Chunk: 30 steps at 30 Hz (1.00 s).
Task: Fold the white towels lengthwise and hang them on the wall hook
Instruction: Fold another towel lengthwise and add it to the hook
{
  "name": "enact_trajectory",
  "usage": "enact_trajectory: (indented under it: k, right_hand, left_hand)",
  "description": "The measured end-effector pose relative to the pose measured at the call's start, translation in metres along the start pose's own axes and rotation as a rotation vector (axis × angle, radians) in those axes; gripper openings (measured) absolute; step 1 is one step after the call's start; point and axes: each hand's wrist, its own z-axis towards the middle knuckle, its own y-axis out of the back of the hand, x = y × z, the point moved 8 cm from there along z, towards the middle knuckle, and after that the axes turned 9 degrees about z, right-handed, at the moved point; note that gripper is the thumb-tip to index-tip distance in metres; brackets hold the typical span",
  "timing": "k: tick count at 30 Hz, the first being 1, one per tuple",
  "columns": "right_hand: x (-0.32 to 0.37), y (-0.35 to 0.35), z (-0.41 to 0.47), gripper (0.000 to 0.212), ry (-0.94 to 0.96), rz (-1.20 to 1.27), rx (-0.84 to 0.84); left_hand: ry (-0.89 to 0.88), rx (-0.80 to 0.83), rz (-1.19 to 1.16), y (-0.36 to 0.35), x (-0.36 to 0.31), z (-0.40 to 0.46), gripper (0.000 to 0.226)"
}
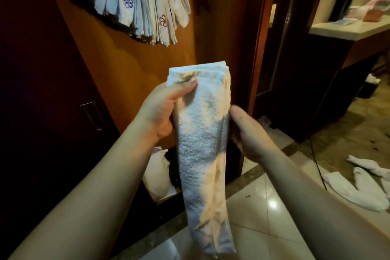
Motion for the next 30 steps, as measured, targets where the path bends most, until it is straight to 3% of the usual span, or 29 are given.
enact_trajectory:
  k: [2, 4, 6, 8, 13, 18, 21, 25, 30]
  right_hand:
    - [-0.028, 0.002, -0.008, 0.059, -0.043, 0.012, -0.028]
    - [-0.039, 0.007, -0.016, 0.036, -0.001, -0.050, -0.118]
    - [-0.041, 0.007, -0.026, 0.027, 0.084, -0.046, -0.188]
    - [-0.039, -0.006, -0.036, 0.030, 0.166, -0.052, -0.143]
    - [-0.035, -0.037, -0.034, 0.043, 0.162, -0.387, -0.107]
    - [-0.020, -0.051, -0.019, 0.032, 0.183, -0.522, -0.123]
    - [-0.013, -0.051, -0.022, 0.018, 0.203, -0.467, -0.135]
    - [-0.005, -0.053, -0.033, 0.023, 0.272, -0.400, -0.193]
    - [-0.001, -0.049, -0.030, 0.023, 0.316, -0.355, -0.242]
  left_hand:
    - [-0.010, 0.008, 0.024, 0.003, -0.008, 0.001, 0.029]
    - [-0.018, 0.001, 0.043, 0.007, -0.014, 0.002, 0.031]
    - [-0.020, -0.037, 0.062, 0.014, -0.019, 0.004, 0.036]
    - [-0.035, -0.068, 0.073, 0.020, -0.025, 0.004, 0.037]
    - [-0.073, -0.094, 0.100, 0.030, -0.036, 0.005, 0.035]
    - [-0.131, -0.141, 0.218, 0.035, -0.048, 0.002, 0.032]
    - [-0.188, -0.193, 0.272, 0.041, -0.057, -0.002, 0.018]
    - [-0.207, -0.207, 0.273, 0.044, -0.063, -0.006, 0.020]
    - [-0.142, -0.144, 0.036, 0.033, -0.061, -0.012, 0.014]
